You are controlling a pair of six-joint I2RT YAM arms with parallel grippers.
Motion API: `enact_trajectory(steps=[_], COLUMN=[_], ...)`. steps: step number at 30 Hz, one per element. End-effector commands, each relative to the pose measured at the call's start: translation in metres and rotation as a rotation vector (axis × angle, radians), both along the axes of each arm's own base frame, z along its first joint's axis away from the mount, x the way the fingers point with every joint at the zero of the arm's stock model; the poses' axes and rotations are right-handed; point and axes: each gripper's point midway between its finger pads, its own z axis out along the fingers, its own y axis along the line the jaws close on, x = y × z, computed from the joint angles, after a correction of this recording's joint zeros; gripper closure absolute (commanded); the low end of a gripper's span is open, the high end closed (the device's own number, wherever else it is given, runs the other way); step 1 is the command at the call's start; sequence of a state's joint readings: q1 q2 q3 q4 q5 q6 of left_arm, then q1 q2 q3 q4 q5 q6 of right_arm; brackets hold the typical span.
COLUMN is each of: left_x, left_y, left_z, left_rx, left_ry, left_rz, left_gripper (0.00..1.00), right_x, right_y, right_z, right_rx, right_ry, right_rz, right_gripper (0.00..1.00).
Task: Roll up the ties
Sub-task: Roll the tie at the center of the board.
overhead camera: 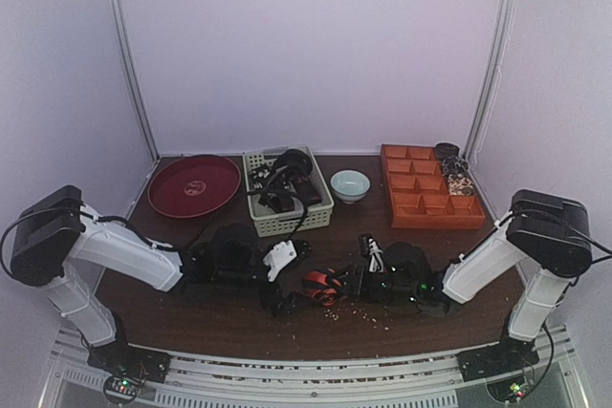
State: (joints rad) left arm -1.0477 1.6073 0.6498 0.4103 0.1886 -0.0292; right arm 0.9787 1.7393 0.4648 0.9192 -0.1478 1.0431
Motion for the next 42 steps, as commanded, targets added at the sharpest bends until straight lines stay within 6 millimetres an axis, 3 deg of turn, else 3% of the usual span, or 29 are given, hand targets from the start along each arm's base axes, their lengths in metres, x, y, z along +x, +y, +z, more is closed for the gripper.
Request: enact_trajectory(steps=[1,7,16,23,31,34,38,42], left_x=[0.008,0.017,0.022,0.027,0.034,0.039,0.043,0.042], left_y=[-0.015,-0.03,-0.035,-0.038,-0.035,-0.033,-0.031,-0.032], left_z=[0.001,-0.011,-0.032,-0.037,-0.038,-0.039,-0.037,-0.037], left_rx=[0.026,0.055,0.097,0.108,0.132,0.142,0.145,0.146], left_ry=[-0.099,-0.087,-0.054,-0.067,-0.087,-0.097,-0.109,-0.11], left_rz=[-0.056,-0.058,-0.045,-0.038,-0.005,0.023,0.047,0.039], left_gripper=[0.02,0.02,0.02,0.1,0.26,0.47,0.61,0.62], right_x=[-0.002,-0.001,-0.001,-0.002,-0.003,-0.002,-0.002,-0.001], right_y=[-0.007,-0.008,-0.01,-0.009,-0.011,-0.012,-0.012,-0.011], right_z=[-0.01,-0.008,-0.009,-0.011,-0.008,-0.009,-0.012,-0.012], right_rx=[-0.028,-0.026,-0.031,-0.027,-0.025,-0.028,-0.029,-0.024], right_ry=[0.006,0.002,0.002,0.007,0.008,0.01,0.019,0.023], right_rz=[0.009,0.009,0.004,0.012,0.01,0.009,0.015,0.02], right_gripper=[0.54,0.53,0.53,0.53,0.54,0.54,0.53,0.53])
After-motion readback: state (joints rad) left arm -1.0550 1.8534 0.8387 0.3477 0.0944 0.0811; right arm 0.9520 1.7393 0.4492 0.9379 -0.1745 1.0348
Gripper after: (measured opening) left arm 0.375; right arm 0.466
